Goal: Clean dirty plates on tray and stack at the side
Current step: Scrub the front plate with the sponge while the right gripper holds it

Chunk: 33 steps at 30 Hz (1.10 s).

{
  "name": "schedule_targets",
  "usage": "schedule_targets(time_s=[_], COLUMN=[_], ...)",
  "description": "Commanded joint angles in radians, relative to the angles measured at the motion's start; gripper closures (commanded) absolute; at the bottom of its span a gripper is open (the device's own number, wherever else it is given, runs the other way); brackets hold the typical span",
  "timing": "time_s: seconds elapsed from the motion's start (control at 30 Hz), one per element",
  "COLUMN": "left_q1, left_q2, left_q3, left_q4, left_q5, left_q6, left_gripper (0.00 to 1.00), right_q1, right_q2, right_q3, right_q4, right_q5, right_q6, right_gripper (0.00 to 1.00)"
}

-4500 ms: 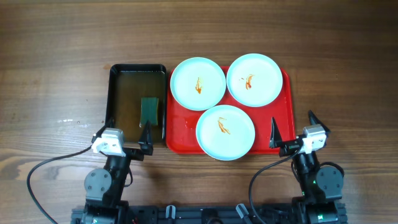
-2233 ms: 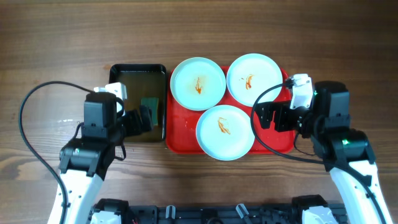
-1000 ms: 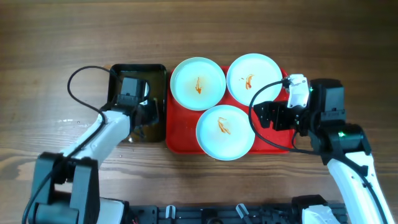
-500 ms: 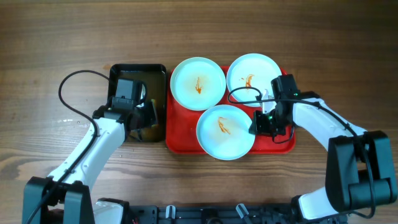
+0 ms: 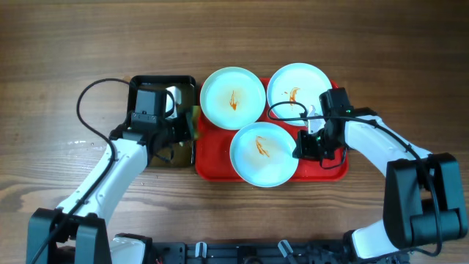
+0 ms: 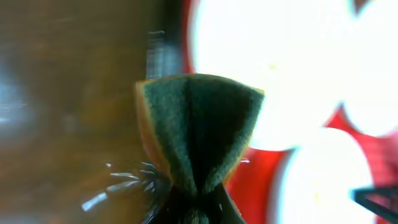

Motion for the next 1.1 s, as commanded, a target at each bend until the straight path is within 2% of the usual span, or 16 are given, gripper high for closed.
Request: schedule_targets(time_s=[0.0,0.1,0.23,0.37,0.5,0.57,0.63,0.73,0.8,0.9,1.0,1.07], left_q1=[-0.087,-0.230,-0.336,-0.425,-0.481,-0.480,-0.452,-0.414,-0.395,-0.370,-0.352,-0.348], left_q2=[-0.014,0.018,0.124,0.246,0.378,0.406,0.407,0.396,0.373,0.291,0.192,0.066], left_q3=[0.009,0.009,0.009,0.009,0.009,0.009,0.009,0.009,0.009,0.009,0.009,0.009], left_q4=[0.087,0.236,0.414,0.546,0.639,0.629,0.539,0.438,0.391,0.289,0.267,0.205], left_q5=[0.216,0.201,0.182,0.182,0.181,0.174,0.085,0.084,0.081,-0.011,0.041,0.019], left_q6=[-0.086,-0.204,-0.396,-0.428,-0.536,-0.534,-0.523,-0.518,-0.459,-0.388,-0.329,-0.255], left_gripper=[0.96,0.96,0.96,0.96,0.96,0.96,0.96,0.96,0.96,0.96,0.96,0.96], right_q1=[0.005,0.005,0.004,0.004,0.004,0.004,0.004,0.004,0.004,0.004,0.004,0.004], right_q2=[0.016,0.016,0.016,0.016,0.016,0.016,0.016,0.016,0.016,0.016,0.016,0.016], right_q3=[0.009,0.009,0.009,0.009,0.009,0.009,0.009,0.009,0.009,0.009,0.009,0.009], right_q4=[0.004,0.005,0.005,0.005,0.005,0.005,0.005,0.005,0.005,0.004,0.004,0.004], right_q5=[-0.013,-0.013,-0.012,-0.012,-0.012,-0.012,-0.012,-0.012,-0.008,-0.005,-0.005,-0.005], right_q6=[0.000,0.000,0.000,0.000,0.000,-0.001,-0.001,-0.001,-0.001,0.000,-0.001,-0.001], right_gripper=[0.96,0.96,0.96,0.95,0.95,0.95,0.95,0.96,0.95,0.95,0.94,0.89])
